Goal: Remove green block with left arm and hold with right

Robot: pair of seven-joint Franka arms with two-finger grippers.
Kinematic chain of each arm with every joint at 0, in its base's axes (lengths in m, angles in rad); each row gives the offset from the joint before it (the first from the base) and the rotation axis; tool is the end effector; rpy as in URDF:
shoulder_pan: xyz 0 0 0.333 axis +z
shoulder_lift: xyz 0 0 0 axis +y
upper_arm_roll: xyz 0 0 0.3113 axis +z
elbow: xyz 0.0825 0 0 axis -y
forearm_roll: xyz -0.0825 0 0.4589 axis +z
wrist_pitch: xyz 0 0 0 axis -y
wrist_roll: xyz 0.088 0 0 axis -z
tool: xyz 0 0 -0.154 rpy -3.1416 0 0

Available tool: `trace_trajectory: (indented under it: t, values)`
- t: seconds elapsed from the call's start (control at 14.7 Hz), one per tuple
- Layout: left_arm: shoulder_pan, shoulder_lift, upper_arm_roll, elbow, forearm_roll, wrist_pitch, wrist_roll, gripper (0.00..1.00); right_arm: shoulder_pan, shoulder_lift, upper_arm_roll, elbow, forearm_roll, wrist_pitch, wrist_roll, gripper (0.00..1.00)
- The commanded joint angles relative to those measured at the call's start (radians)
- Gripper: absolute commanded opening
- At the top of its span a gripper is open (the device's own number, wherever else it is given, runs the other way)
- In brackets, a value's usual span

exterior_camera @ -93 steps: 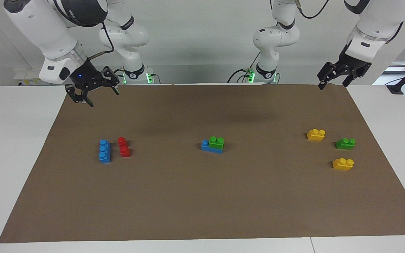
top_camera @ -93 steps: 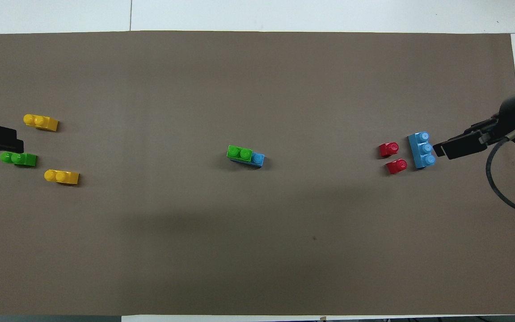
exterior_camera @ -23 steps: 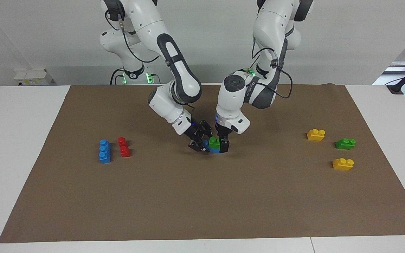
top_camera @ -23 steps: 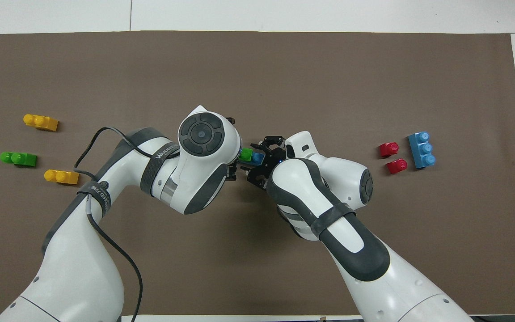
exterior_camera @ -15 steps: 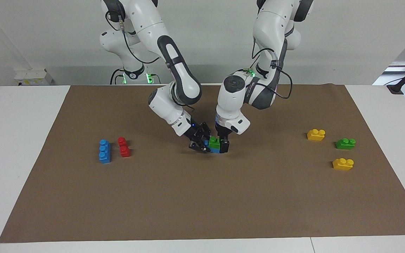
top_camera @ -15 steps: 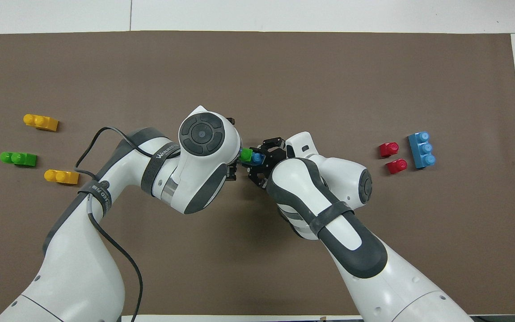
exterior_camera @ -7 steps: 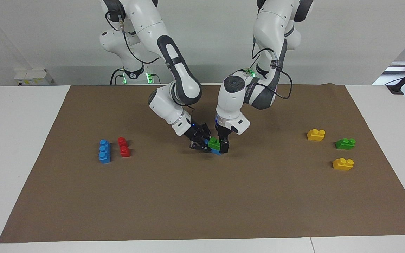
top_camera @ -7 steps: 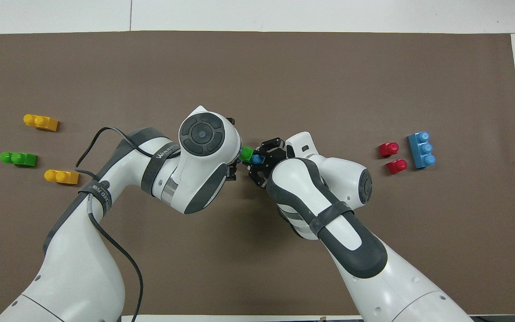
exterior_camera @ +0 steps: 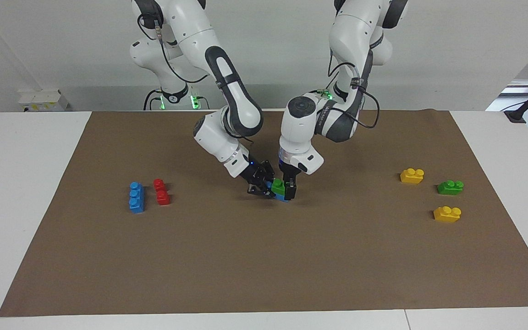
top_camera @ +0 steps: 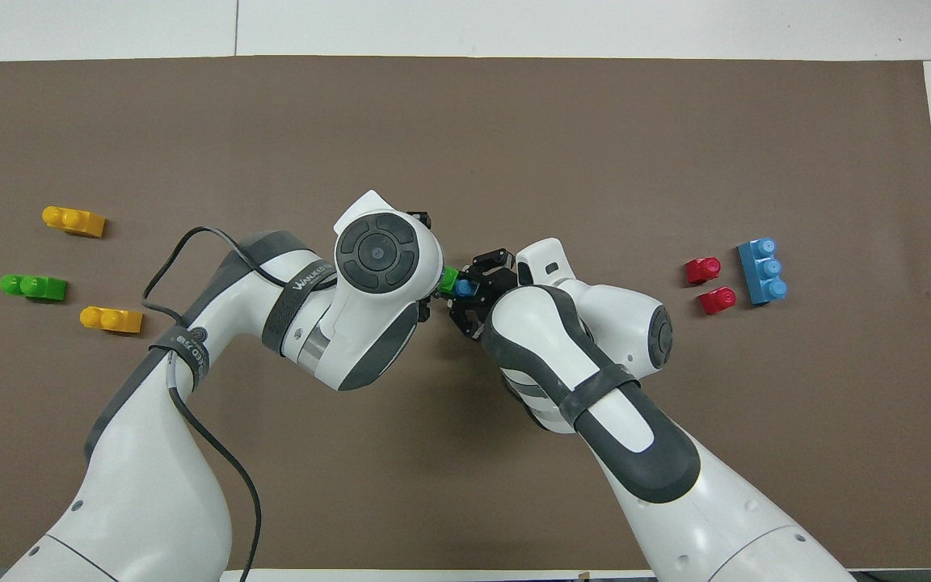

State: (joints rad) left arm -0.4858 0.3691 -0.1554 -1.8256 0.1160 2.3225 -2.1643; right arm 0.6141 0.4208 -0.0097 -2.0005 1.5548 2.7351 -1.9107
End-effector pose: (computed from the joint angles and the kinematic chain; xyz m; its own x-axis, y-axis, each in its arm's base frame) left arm 0.5802 -0.4218 0.2539 0.1097 0.9931 -0.0418 0.9860 -0.1034 0.1310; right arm 0.5739 0.3720 0.1608 0.3237 0.6181 0.7164 0.9065 -0.4194 -0.0477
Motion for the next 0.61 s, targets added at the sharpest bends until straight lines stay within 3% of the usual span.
trace_trajectory:
  t: [0.0, 0.07, 0.54]
  values:
    - [-0.022, 0.005, 0.014, -0.011, 0.039, 0.029, -0.026, 0.07, 0.004, 0.013, 0.004, 0.017, 0.028, 0.020, 0.010, 0.23]
    - [-0.023, 0.005, 0.014, -0.011, 0.054, 0.028, -0.025, 0.00, 0.004, 0.013, 0.004, 0.017, 0.028, 0.020, 0.010, 0.23]
    - [-0.010, -0.024, 0.014, 0.015, 0.071, -0.043, 0.003, 0.00, 0.003, 0.013, 0.004, 0.017, 0.036, 0.020, 0.010, 0.23]
